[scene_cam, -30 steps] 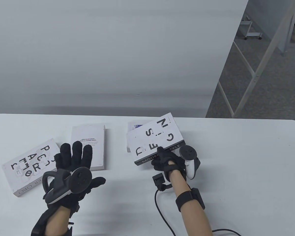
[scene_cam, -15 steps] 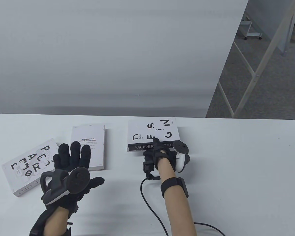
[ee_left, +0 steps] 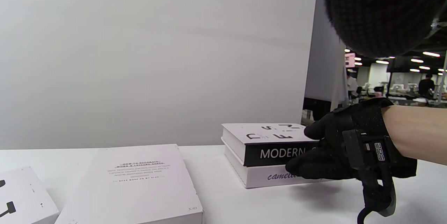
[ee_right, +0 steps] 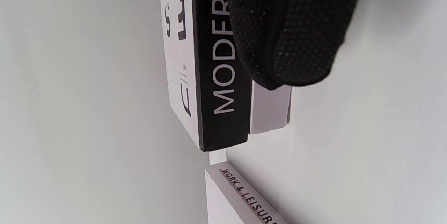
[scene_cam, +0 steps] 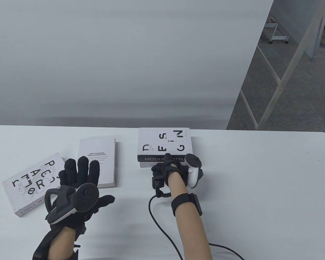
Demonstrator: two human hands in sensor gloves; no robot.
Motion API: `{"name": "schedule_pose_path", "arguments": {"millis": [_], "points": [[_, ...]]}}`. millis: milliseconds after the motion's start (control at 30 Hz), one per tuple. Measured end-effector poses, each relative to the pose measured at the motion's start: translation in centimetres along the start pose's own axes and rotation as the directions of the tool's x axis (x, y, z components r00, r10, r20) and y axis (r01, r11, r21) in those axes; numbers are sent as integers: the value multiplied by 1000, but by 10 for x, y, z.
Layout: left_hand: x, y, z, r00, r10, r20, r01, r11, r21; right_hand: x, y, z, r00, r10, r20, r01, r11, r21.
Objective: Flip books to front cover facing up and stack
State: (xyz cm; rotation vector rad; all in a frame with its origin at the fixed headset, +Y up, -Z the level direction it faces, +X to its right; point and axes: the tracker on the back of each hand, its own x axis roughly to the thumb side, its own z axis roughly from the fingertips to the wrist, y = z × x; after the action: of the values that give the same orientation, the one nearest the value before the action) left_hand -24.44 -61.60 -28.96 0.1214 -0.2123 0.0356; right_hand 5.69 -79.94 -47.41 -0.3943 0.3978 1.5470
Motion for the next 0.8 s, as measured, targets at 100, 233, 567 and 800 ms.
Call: {"name": "schedule_pose_path", "arguments": {"millis": [100, 233, 567, 800], "points": [[3, -1, -1, 1000, -5, 8, 5, 1000, -1, 3, -6, 6, 999, 37, 32, -37, 999, 3], [8, -6, -3, 1000, -18, 24, 18, 1000, -9, 8, -17, 19, 985, 125, 123, -131, 990, 48], [28, -36, -17, 997, -36, 75, 39, 998, -47, 18, -53, 78, 799, 446, 404, -465, 883, -56], [39, -57, -24, 994, -33, 108, 38, 998, -51, 13, -84, 125, 545, 668, 507, -667, 712, -221]]}}
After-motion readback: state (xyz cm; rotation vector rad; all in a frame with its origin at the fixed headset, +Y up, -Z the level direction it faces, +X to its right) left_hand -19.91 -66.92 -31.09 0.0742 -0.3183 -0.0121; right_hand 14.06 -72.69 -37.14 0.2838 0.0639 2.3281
